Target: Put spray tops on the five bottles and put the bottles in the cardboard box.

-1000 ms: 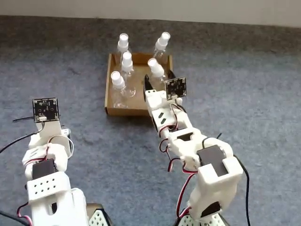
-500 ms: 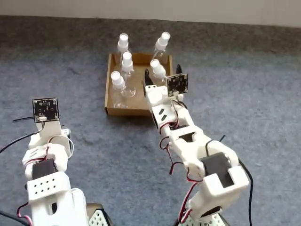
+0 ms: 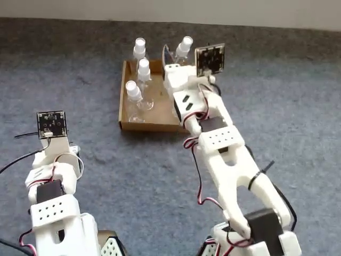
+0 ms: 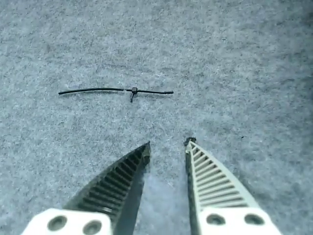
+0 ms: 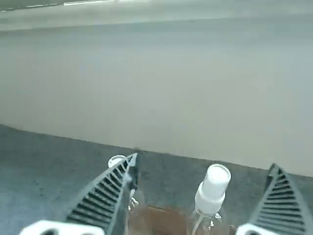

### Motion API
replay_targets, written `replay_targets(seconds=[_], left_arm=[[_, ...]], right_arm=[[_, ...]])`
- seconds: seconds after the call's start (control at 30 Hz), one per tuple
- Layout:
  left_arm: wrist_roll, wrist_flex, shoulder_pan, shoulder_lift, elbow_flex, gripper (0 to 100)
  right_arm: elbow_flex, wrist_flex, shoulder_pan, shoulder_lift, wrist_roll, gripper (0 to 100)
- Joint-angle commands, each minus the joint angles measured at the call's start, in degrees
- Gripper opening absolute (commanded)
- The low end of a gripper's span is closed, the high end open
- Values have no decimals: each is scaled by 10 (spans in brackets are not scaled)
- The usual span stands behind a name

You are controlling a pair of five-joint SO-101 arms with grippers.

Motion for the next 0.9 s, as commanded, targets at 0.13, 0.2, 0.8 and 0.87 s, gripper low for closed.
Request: replay_targets(seconds=[0.13, 0.2, 0.8, 0.87], left_arm=[[-1, -11, 10, -7, -3, 120], [0, -11, 10, -7, -3, 120], [-2, -95, 5, -11, 29, 120], [-2, -94, 5, -11, 13, 120]], right_arm=[[-34, 157, -11, -183, -6, 328], [5, 182, -15, -232, -6, 326], [420, 363, -23, -728, -3, 5], [454, 410, -14, -794, -3, 5]])
